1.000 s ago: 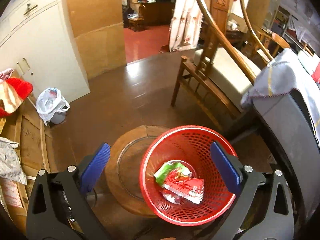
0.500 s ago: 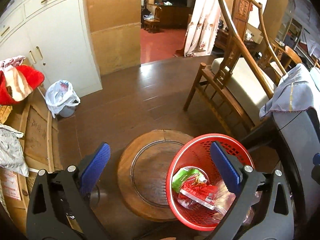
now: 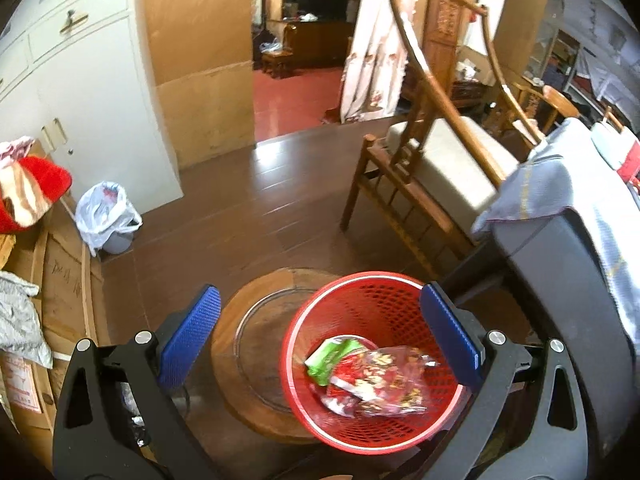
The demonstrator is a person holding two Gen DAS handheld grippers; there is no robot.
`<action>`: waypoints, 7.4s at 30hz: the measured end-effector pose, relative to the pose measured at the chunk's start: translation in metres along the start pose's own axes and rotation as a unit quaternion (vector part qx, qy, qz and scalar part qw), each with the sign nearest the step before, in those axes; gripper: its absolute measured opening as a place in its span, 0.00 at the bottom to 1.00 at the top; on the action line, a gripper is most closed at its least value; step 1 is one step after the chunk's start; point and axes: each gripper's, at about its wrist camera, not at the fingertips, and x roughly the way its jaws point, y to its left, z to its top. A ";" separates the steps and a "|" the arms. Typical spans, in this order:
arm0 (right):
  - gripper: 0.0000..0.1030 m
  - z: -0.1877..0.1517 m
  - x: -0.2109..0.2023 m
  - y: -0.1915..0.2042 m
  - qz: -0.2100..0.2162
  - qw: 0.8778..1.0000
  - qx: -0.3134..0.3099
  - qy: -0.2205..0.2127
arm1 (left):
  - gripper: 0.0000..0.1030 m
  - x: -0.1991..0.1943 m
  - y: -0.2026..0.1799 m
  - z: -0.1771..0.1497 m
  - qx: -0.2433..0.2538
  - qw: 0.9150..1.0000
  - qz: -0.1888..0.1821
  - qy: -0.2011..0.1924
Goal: Collect trash
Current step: 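Carry both wrappers to the wastebasket and release them from both tools, then grasp the yellow ribbon bow with the left tool, then grasp the white tissue with the right tool while the left tool holds the yellow bow, then carry the yellow bow to the wastebasket and release it while the right tool carries the tissue, then lower the white tissue into the wastebasket and open the right tool, then move both open tools back over the table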
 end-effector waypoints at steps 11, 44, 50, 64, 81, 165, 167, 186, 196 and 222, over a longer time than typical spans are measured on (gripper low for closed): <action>0.61 -0.025 -0.087 -0.069 -0.047 0.994 0.064 -0.076 | 0.93 -0.048 -0.095 -0.005 0.081 0.995 -0.041 -0.029; 0.83 -0.162 -0.270 -0.301 -0.192 0.909 0.304 -0.212 | 0.93 -0.073 -0.430 -0.034 0.278 0.938 -0.206 0.009; 0.84 -0.166 -0.268 -0.311 -0.184 0.908 0.316 -0.203 | 0.94 -0.052 -0.476 -0.025 0.293 0.932 -0.214 0.023; 0.86 -0.169 -0.267 -0.317 -0.169 0.905 0.332 -0.205 | 0.41 -0.023 -0.500 -0.015 0.297 0.927 -0.218 0.064; 0.90 -0.124 -0.213 -0.296 -0.151 0.932 0.301 -0.134 | 0.41 -0.039 -0.389 -0.012 0.253 0.943 -0.213 0.042; 0.08 -0.022 -0.074 -0.053 0.025 0.997 0.077 -0.005 | 0.91 0.031 -0.020 -0.018 0.050 0.997 -0.018 0.051; 0.08 -0.019 -0.057 -0.042 0.039 0.997 0.067 0.012 | 0.92 0.030 -0.012 -0.015 0.041 0.998 -0.008 0.043; 0.34 0.008 0.126 0.053 0.106 0.983 0.003 0.150 | 0.93 0.045 0.060 -0.015 -0.032 0.998 0.039 0.040; 0.34 0.010 0.082 0.035 0.081 0.991 0.001 0.102 | 0.93 0.040 0.046 -0.015 -0.016 0.999 0.039 0.035; 0.79 -0.030 -0.110 -0.091 0.011 0.989 0.118 -0.090 | 0.93 -0.068 -0.127 -0.010 0.121 0.990 -0.049 -0.044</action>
